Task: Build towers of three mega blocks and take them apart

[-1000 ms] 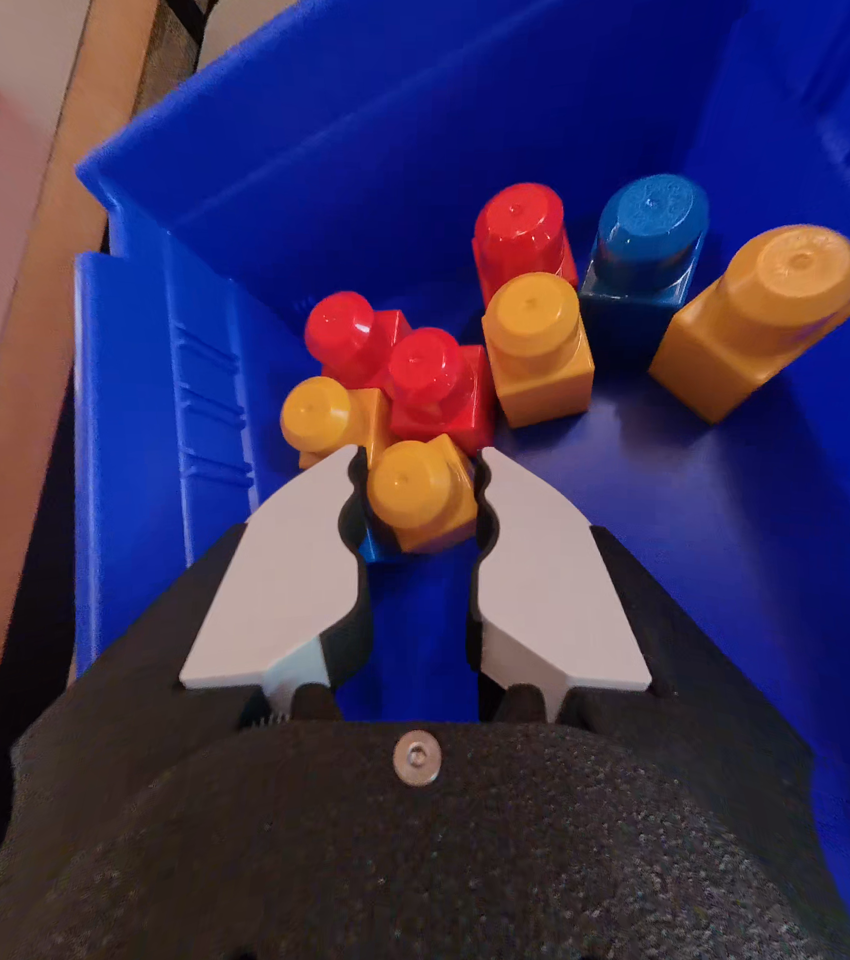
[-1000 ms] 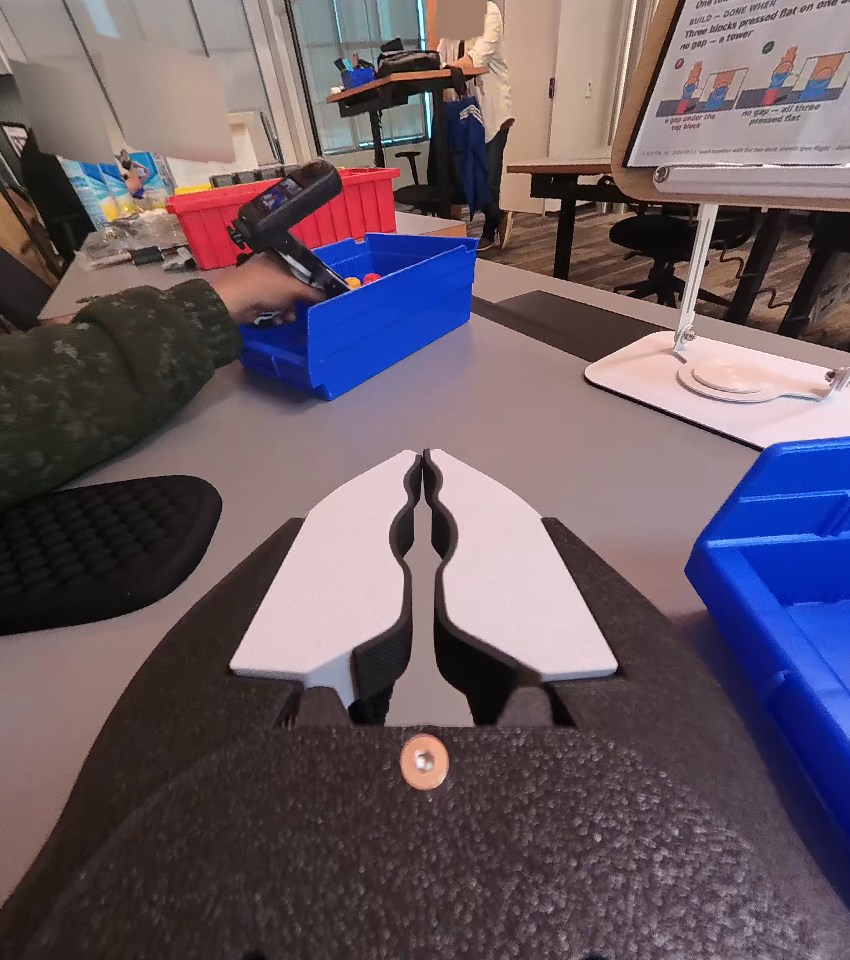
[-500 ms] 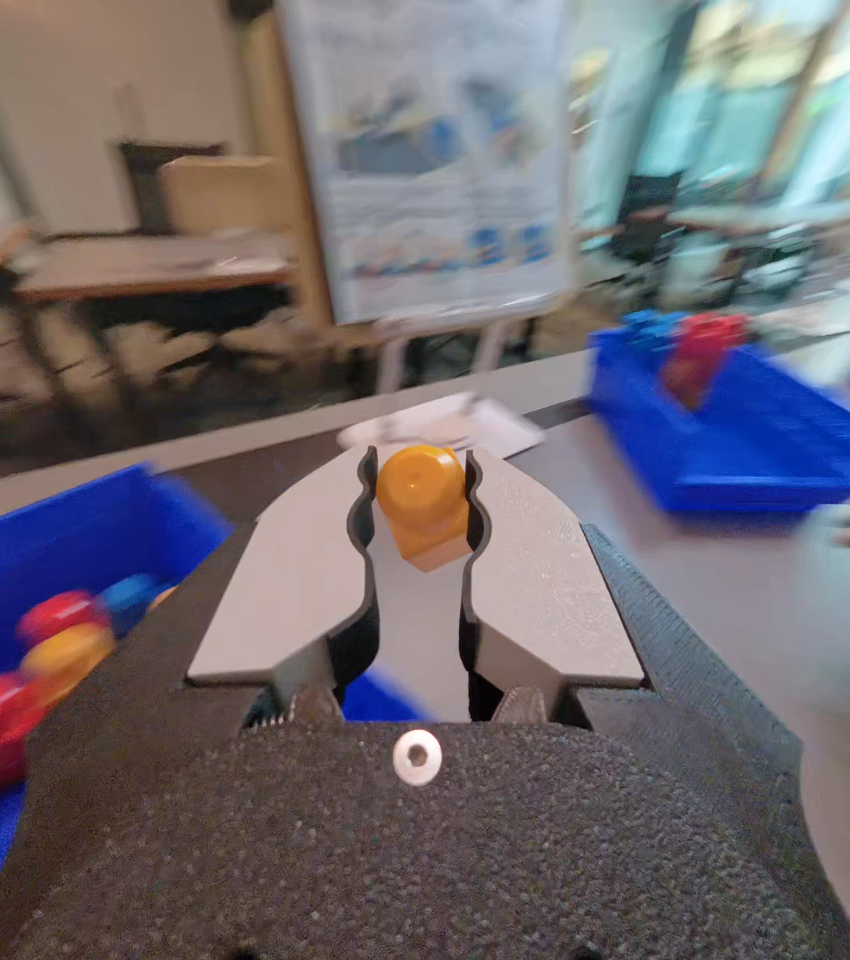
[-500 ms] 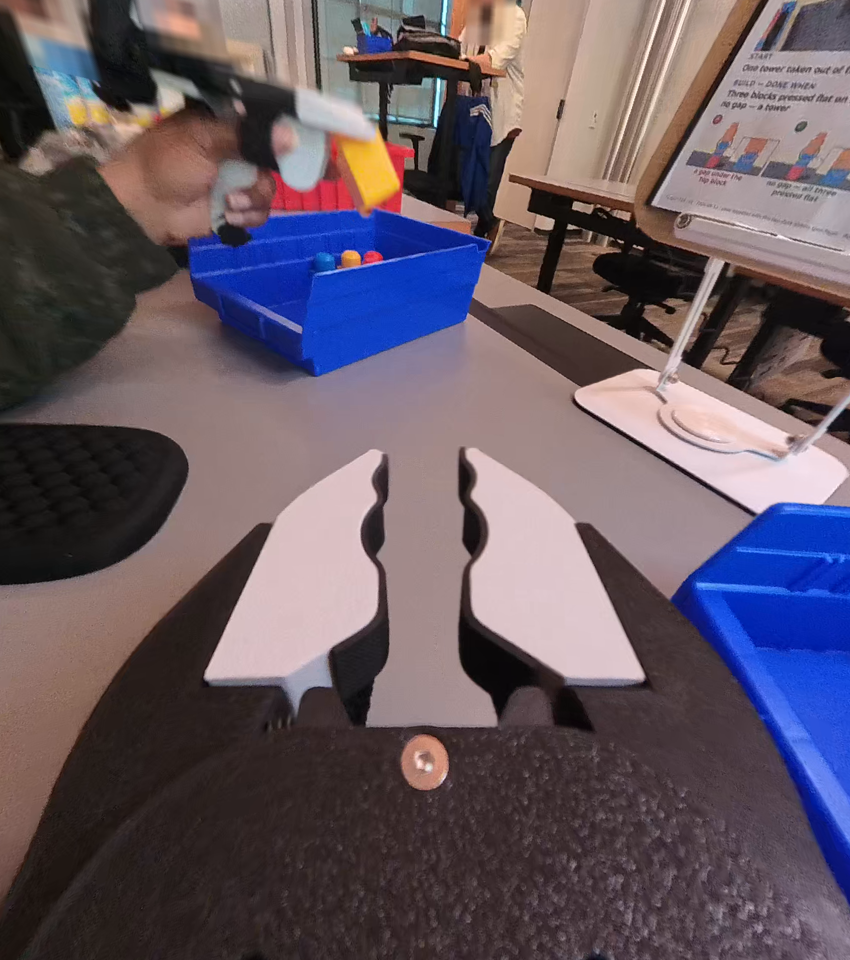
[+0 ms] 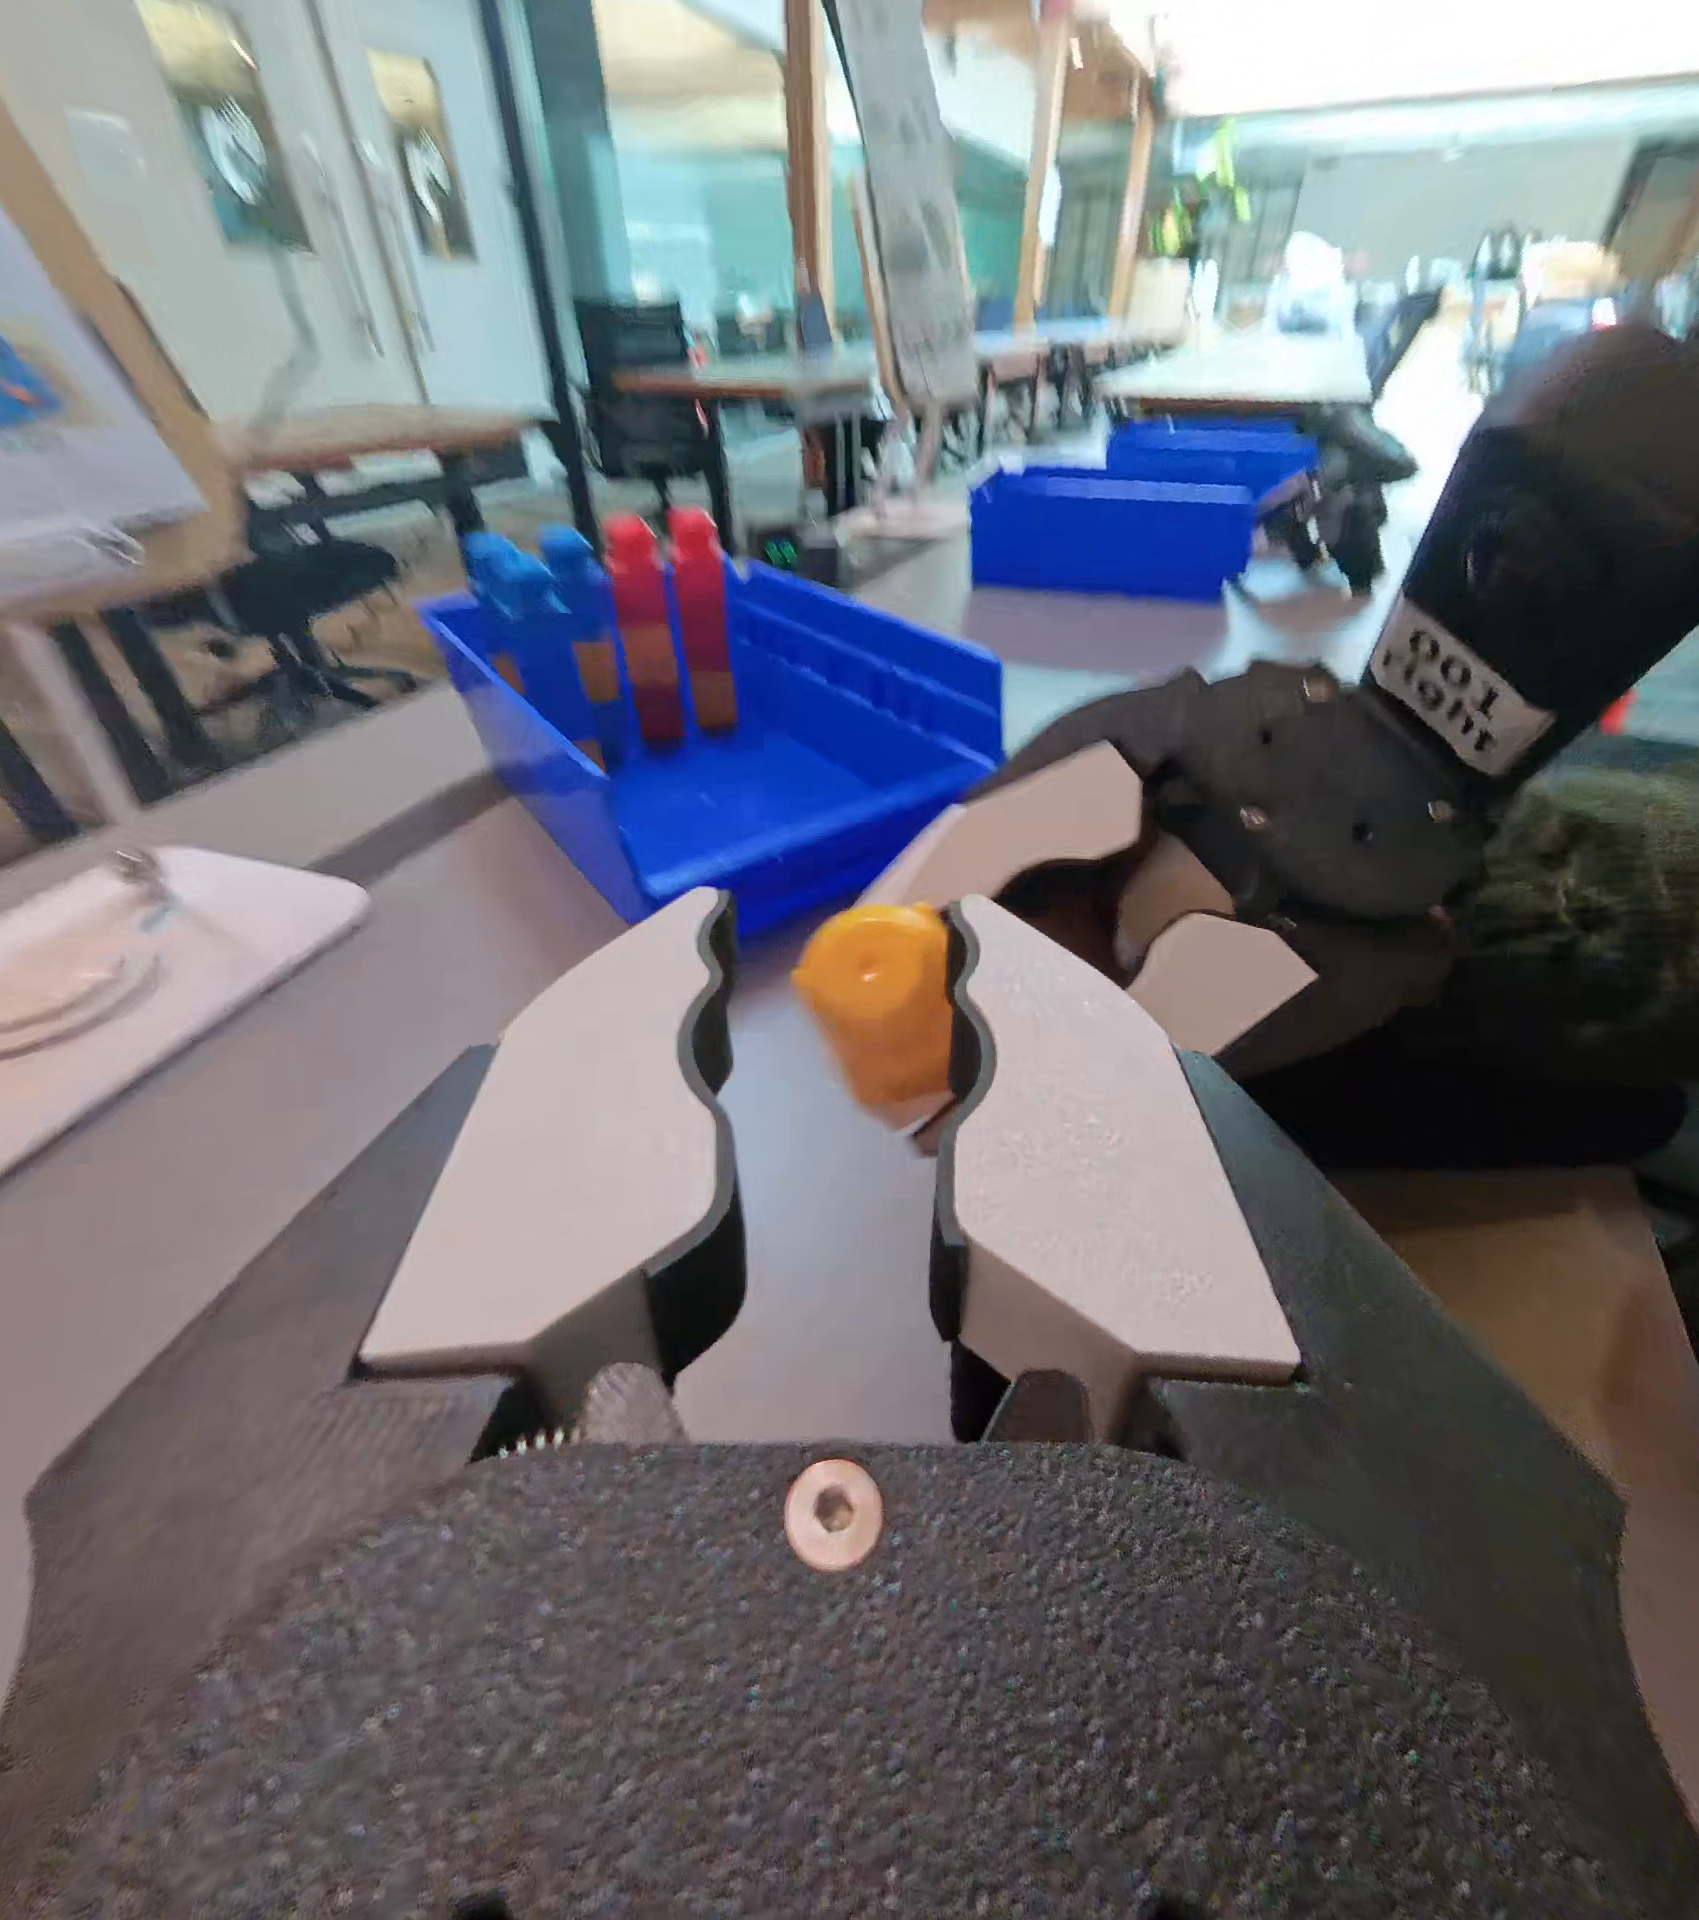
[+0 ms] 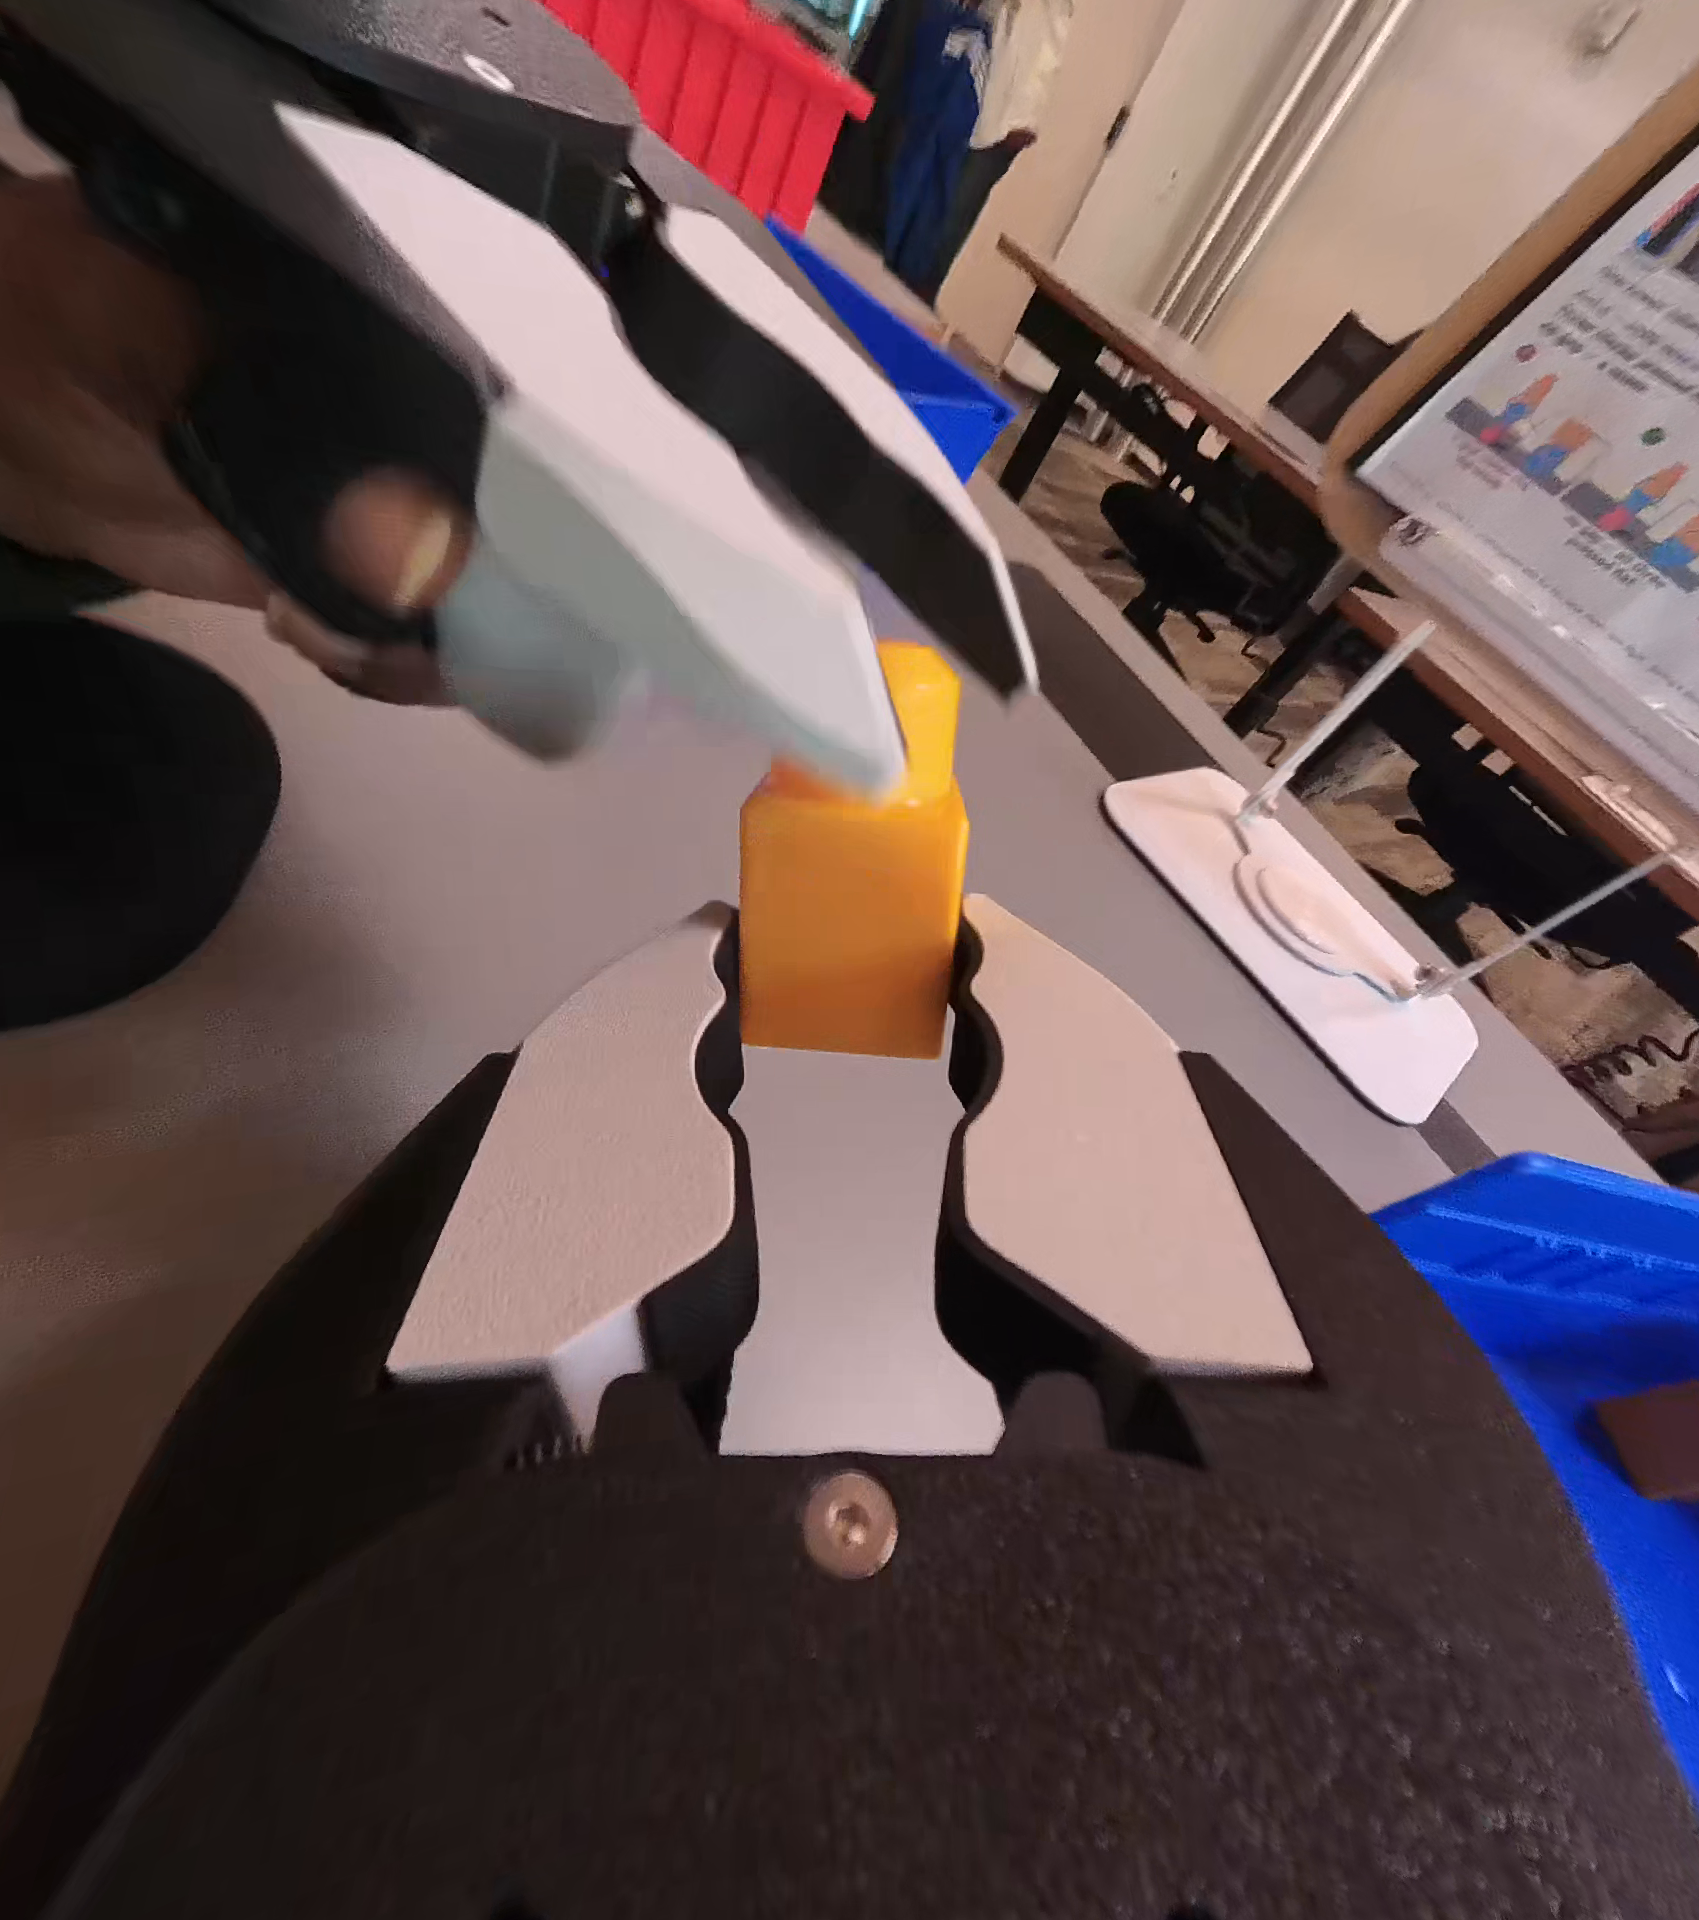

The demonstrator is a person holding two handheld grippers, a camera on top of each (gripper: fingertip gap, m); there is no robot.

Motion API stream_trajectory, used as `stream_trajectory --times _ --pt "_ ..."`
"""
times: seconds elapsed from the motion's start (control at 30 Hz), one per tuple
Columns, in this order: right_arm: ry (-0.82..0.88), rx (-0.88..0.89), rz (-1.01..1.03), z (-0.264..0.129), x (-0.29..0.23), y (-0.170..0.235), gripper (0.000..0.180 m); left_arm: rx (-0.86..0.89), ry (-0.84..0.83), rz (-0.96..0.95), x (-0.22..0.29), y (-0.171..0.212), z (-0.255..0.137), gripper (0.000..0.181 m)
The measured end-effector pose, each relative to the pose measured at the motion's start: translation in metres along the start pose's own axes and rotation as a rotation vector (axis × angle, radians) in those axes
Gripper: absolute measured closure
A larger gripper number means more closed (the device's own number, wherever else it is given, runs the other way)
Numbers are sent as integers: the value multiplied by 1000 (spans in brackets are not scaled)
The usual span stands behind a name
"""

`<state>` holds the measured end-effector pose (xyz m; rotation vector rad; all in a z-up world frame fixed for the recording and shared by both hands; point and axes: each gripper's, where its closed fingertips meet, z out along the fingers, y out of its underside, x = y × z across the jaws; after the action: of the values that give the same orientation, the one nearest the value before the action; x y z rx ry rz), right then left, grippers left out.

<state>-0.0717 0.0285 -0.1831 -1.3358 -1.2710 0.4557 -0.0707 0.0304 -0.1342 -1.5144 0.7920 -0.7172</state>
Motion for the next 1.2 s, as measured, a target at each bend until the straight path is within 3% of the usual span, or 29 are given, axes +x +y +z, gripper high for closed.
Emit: stream_trajectory --times 0.07,0.2,0.27,0.37,0.57,0.77,1.03,1.1,1.2 --pt "13 29 58 -6 12 -2 143 97 -113 17 -36 -27 -27 143" --pt "61 78 158 -20 38 -2 143 195 -541 93 -150 -57 -112 147" --pt "65 87 195 -22 45 1 143 144 -737 71 -210 -43 -153 146" --pt "45 83 219 -18 44 5 143 -64 -908 -17 -280 6 -190 141" --pt "13 46 166 -12 36 14 142 -517 -885 -116 -328 100 -193 136" --pt "5 30 179 -11 36 20 142 -755 -834 -75 -344 145 -186 133" --pt "-24 5 232 -5 36 30 142 -746 -878 -21 -347 135 -189 142" --pt "-18 16 227 -7 37 27 142 -680 -926 -19 -348 114 -196 142" --pt "-10 31 226 -10 39 24 143 -465 -993 -11 -341 52 -206 143"
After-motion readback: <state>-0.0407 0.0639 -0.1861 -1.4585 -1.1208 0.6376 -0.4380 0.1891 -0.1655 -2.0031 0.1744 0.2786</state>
